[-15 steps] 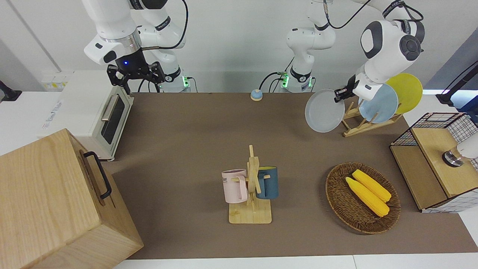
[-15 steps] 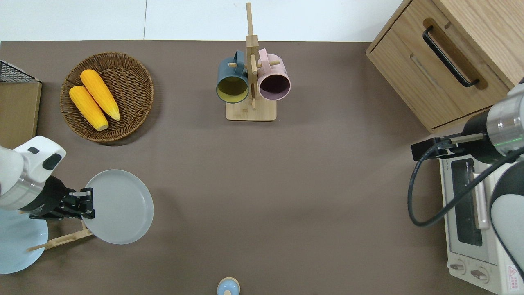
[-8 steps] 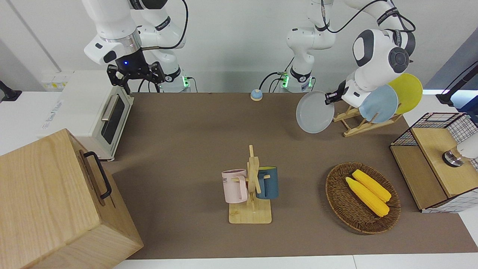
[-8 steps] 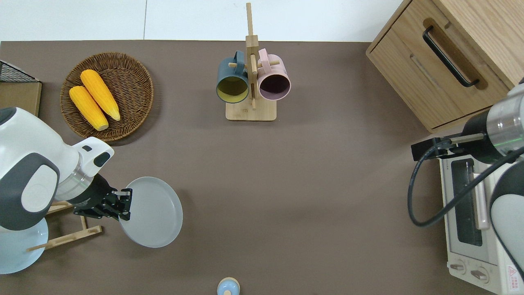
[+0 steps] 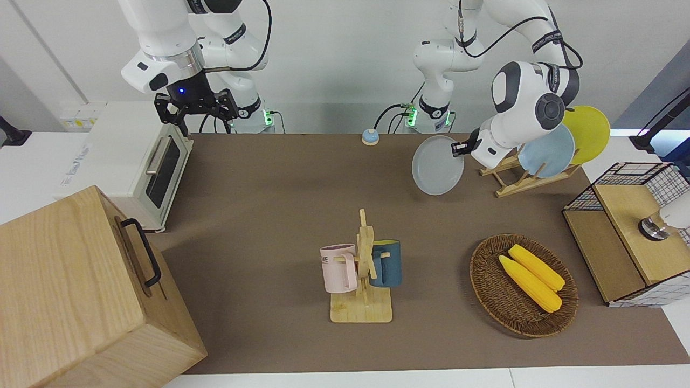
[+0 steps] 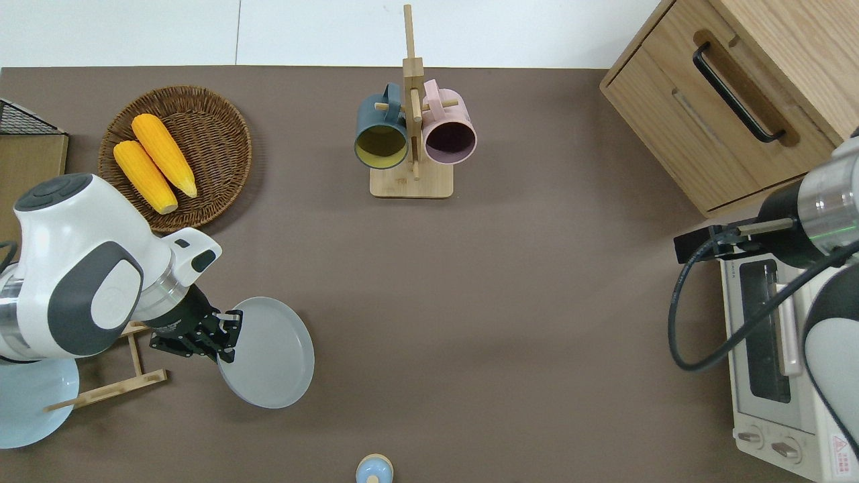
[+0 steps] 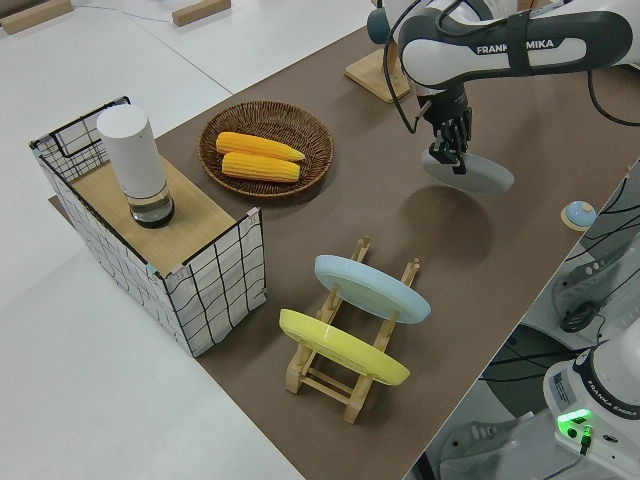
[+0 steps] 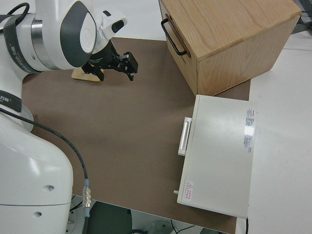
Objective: Pick gray plate from low plate rack and place it on table with left arm
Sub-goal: 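Carry the plate away from the rack and lower it onto the table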
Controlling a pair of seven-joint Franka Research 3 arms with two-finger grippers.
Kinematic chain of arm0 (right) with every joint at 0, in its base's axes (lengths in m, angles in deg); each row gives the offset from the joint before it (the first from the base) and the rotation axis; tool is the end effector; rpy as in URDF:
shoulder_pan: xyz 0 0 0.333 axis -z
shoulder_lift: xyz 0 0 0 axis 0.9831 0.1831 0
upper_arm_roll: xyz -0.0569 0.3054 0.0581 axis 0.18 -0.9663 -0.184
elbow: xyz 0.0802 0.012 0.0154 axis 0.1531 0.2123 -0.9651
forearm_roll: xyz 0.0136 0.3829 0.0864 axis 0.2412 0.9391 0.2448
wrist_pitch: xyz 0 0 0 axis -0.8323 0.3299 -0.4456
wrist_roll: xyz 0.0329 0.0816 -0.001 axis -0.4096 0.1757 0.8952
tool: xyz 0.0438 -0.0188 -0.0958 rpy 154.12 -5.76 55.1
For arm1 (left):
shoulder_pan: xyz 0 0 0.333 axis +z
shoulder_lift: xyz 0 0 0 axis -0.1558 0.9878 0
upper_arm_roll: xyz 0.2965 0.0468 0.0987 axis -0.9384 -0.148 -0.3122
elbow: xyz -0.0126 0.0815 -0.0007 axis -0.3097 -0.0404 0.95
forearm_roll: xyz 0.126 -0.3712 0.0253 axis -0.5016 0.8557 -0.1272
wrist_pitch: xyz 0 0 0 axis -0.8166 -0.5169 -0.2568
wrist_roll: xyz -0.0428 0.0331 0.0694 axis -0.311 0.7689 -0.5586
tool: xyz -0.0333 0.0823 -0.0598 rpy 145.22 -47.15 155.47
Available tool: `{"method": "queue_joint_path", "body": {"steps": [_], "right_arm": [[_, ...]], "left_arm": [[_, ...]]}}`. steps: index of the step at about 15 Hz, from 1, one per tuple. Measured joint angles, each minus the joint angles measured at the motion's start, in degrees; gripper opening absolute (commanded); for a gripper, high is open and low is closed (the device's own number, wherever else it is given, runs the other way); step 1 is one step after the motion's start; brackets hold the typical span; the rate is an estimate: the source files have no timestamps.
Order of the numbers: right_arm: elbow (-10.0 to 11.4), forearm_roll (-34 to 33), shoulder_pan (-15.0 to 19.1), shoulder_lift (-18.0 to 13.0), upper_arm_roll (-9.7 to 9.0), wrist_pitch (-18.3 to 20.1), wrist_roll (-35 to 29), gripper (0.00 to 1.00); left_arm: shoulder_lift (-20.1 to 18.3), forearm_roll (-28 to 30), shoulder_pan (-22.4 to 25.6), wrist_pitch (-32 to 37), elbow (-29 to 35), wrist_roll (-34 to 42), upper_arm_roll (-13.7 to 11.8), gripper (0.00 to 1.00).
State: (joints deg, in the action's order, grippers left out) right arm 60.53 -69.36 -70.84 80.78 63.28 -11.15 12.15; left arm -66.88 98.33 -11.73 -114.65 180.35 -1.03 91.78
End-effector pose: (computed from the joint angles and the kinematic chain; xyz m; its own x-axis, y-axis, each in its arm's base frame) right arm 0.5486 0.0646 0.6430 0.9960 0.0836 -0.0327 0.0842 -0.9963 0.0163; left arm 0.5050 -0.0636 0.3989 0.8394 0.1018 -0.5338 0.1563 -0.9860 0.0578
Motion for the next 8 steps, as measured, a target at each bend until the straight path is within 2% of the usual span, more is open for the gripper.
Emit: {"method": "queue_joint_path", "body": {"steps": [8], "right_arm": [[0.0,0.0,0.0,0.0,0.00,0.0,0.0,0.983]], "left_arm": [[1.9,0.0,0.1,-1.3,-0.1,-0.7,0.6,0.00]]}}
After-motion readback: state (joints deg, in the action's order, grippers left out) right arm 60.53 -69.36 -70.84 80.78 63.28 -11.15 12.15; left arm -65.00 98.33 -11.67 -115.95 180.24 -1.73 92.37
